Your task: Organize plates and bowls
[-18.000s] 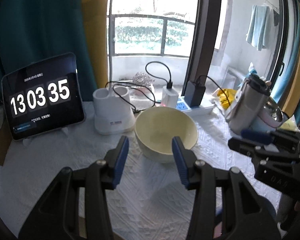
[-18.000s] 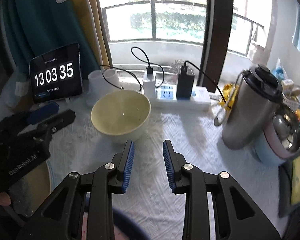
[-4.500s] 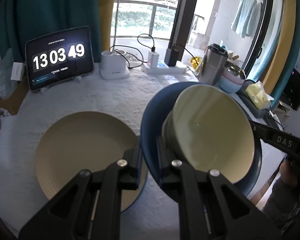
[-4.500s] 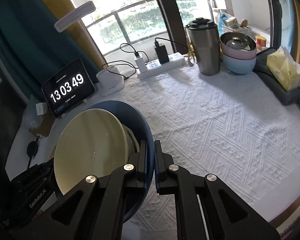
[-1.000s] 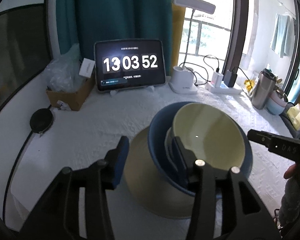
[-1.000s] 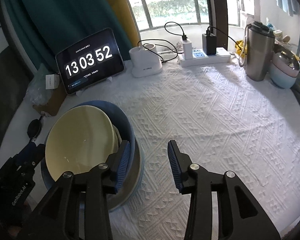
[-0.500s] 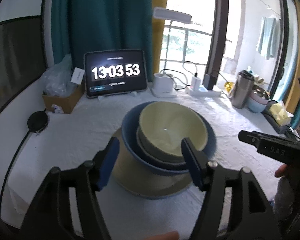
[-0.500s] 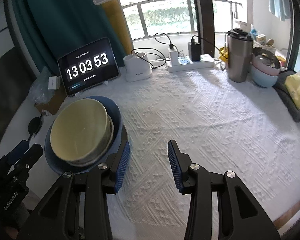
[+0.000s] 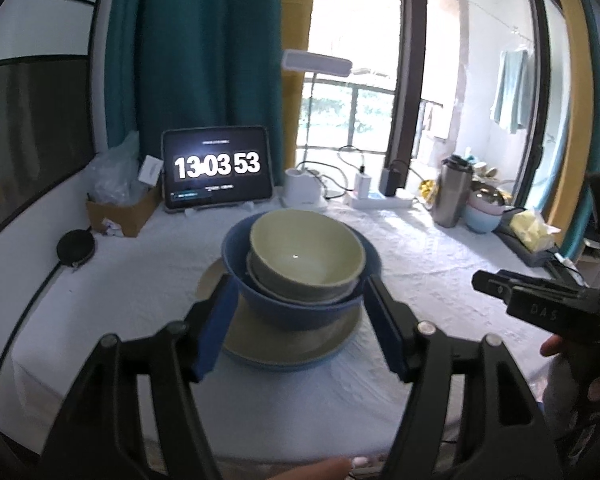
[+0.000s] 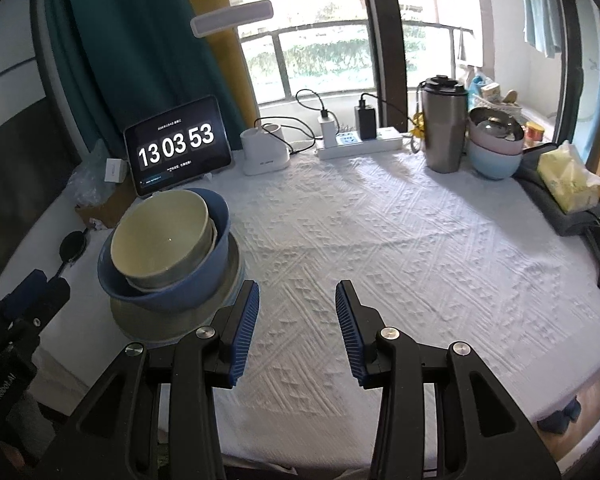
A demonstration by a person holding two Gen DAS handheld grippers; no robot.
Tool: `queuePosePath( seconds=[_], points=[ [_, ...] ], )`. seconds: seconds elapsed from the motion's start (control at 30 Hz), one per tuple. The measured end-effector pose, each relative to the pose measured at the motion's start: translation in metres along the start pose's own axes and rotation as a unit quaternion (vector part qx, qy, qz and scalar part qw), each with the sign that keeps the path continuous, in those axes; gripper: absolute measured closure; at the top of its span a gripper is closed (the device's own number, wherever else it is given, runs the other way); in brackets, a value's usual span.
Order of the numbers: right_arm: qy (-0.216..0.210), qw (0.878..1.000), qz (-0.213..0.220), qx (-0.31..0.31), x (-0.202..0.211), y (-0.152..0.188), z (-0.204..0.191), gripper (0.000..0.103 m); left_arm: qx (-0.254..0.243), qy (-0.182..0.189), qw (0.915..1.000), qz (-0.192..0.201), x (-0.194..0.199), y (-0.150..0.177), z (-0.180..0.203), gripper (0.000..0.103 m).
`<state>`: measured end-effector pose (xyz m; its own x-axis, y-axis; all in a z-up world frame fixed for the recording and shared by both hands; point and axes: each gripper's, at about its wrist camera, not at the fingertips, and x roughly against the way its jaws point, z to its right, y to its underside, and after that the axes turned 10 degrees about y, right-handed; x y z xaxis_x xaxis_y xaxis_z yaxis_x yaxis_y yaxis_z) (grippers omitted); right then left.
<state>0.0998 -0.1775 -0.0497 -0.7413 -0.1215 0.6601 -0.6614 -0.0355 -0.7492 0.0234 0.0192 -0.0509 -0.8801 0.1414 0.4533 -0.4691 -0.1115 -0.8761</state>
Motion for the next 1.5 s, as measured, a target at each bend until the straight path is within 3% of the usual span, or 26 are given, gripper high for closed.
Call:
queuePosePath(
  seconds=[0.27, 0.8, 1.07, 1.33, 1.37, 1.43, 1.5],
  points=[
    [0.034, 0.999, 0.026, 0.008, 0.022, 0.024, 0.020, 0.061, 0.000, 0.022, 0.9997, 0.008, 0.012, 0.017, 0.011, 0.024],
    [0.071, 0.994, 0.077, 0.035, 0.068, 0.060, 0.031, 0.061, -0.020, 0.024, 0.9976, 0.061, 0.044, 0.023, 0.024, 0.023],
    [0.094, 0.986, 0.136, 0.033, 0.103, 0.058, 0.036, 0.061, -0.033, 0.020, 0.9949, 0.093, 0.063, 0.018, 0.028, 0.023],
    [0.103, 0.981, 0.167, 0.006, 0.123, 0.053, 0.048, 0.060, -0.044, 0.017, 0.9918, 0.119, 0.080, 0.011, 0.032, 0.022],
    [0.104, 0.980, 0.171, 0.004, 0.126, 0.053, 0.048, 0.059, -0.045, 0.014, 0.9913, 0.123, 0.082, 0.010, 0.032, 0.018],
    [0.105, 0.978, 0.178, -0.001, 0.131, 0.052, 0.051, 0.035, -0.045, 0.012, 0.9901, 0.132, 0.087, 0.009, 0.032, 0.009],
    [0.105, 0.977, 0.186, -0.007, 0.137, 0.051, 0.053, 0.029, -0.046, 0.010, 0.9894, 0.137, 0.089, 0.007, 0.032, 0.006]
  ],
)
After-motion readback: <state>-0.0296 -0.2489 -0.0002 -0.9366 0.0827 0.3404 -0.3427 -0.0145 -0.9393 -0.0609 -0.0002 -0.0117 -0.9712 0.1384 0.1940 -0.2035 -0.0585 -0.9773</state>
